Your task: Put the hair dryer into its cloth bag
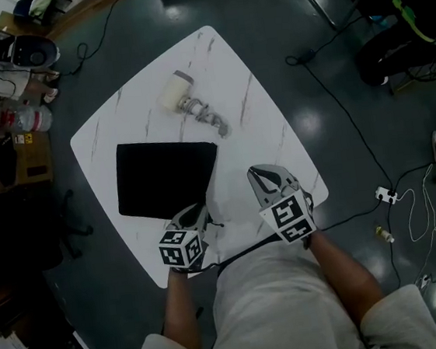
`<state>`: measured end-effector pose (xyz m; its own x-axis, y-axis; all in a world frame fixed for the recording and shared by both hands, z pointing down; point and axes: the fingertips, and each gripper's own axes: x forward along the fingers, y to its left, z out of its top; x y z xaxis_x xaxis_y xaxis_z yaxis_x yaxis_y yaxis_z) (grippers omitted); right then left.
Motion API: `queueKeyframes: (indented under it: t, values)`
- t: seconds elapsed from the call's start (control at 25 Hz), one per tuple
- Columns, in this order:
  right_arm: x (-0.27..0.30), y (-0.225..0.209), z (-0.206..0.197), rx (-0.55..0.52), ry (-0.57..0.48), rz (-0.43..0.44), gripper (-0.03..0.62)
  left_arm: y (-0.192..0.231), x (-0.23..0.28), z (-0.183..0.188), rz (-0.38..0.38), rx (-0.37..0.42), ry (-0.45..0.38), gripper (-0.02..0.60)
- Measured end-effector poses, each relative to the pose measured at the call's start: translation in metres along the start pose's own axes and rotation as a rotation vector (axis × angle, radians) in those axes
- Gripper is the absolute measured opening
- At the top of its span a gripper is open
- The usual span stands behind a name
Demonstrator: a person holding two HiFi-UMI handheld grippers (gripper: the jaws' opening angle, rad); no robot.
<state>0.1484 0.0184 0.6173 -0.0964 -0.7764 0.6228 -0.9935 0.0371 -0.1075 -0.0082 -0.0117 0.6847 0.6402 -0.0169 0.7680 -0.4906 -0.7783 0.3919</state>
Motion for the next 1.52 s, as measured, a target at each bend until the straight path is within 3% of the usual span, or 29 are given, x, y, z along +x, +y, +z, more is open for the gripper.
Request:
queueKeyframes:
  t: [0.24,0.56,0.88,1.0,1.16,1.32,1.52]
  values:
    - [-0.001,0.010,-0.007,-0.005,0.017,0.013,0.017,-0.003,0.017,-0.023,-0.008,0.092,0.102,0.040]
    - [0.001,0.012,-0.020,0.006,0.041,0.031,0.017,-0.008,0.015,-0.028,-0.081,0.076,0.111,0.067]
    - [0.004,0.025,-0.029,-0.008,0.055,0.056,0.017,0.004,0.017,-0.030,-0.010,0.069,0.107,0.038]
    - [0.005,0.025,-0.032,-0.008,0.064,0.059,0.017,-0.008,0.027,-0.039,-0.039,0.120,0.167,0.114]
    - [0.004,0.024,-0.032,-0.011,0.065,0.054,0.017,-0.003,0.035,-0.047,0.006,0.144,0.196,0.100]
    - [0.005,0.019,-0.032,-0.008,0.065,0.046,0.017,0.000,0.030,-0.039,0.005,0.080,0.134,0.040]
    - [0.006,0.019,-0.034,-0.009,0.072,0.054,0.017,-0.005,0.017,-0.023,-0.106,-0.074,0.036,0.037]
